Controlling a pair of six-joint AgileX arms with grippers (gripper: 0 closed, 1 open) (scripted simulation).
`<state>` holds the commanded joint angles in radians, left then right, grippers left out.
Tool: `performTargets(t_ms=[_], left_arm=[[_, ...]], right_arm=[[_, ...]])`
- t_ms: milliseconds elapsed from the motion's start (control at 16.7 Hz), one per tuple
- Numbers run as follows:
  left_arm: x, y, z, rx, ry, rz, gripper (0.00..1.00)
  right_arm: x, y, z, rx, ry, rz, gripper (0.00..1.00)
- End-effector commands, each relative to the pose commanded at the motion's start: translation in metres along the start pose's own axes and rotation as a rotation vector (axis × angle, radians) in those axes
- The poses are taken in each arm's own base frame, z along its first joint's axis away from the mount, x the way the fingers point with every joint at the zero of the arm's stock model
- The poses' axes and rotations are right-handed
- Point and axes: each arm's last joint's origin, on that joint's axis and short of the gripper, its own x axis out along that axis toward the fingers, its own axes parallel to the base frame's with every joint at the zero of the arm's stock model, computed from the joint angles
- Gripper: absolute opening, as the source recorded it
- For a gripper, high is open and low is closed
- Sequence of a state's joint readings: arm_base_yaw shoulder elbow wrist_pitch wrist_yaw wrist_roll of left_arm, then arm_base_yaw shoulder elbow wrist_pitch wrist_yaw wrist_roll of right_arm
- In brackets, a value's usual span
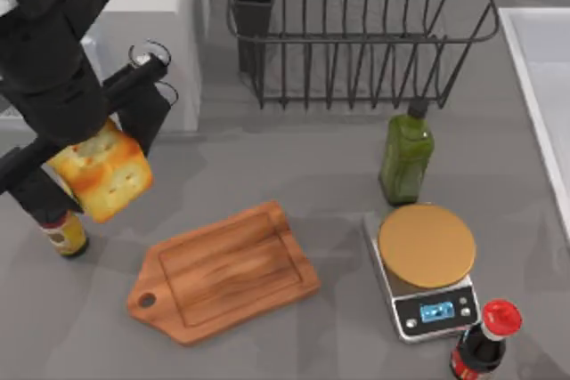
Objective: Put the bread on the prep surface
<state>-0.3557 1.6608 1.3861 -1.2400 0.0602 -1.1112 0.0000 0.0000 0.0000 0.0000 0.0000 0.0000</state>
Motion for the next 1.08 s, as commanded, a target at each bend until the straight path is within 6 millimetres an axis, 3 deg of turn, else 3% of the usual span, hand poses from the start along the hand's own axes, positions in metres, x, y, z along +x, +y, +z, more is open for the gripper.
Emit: performTargets(t_ms=[300,540,780,1080], left_arm=[[0.046,-0.028,-0.044,-0.433,0.011,0.093,0.0],[0.065,-0.044,-0.065,-0.664,-0.027,0.088,0.0],[0.075,-0.052,-0.071,-0.788,-0.05,0.07,0.0],[0.076,-0.052,-0.071,-0.799,-0.052,0.069,0.0]], right_arm=[[0.0,0.0,0.0,0.0,0.0,0.0,1.0],[0.0,0.0,0.0,0.0,0.0,0.0,1.0],[0.0,0.0,0.0,0.0,0.0,0.0,1.0],[0.0,0.0,0.0,0.0,0.0,0.0,1.0]])
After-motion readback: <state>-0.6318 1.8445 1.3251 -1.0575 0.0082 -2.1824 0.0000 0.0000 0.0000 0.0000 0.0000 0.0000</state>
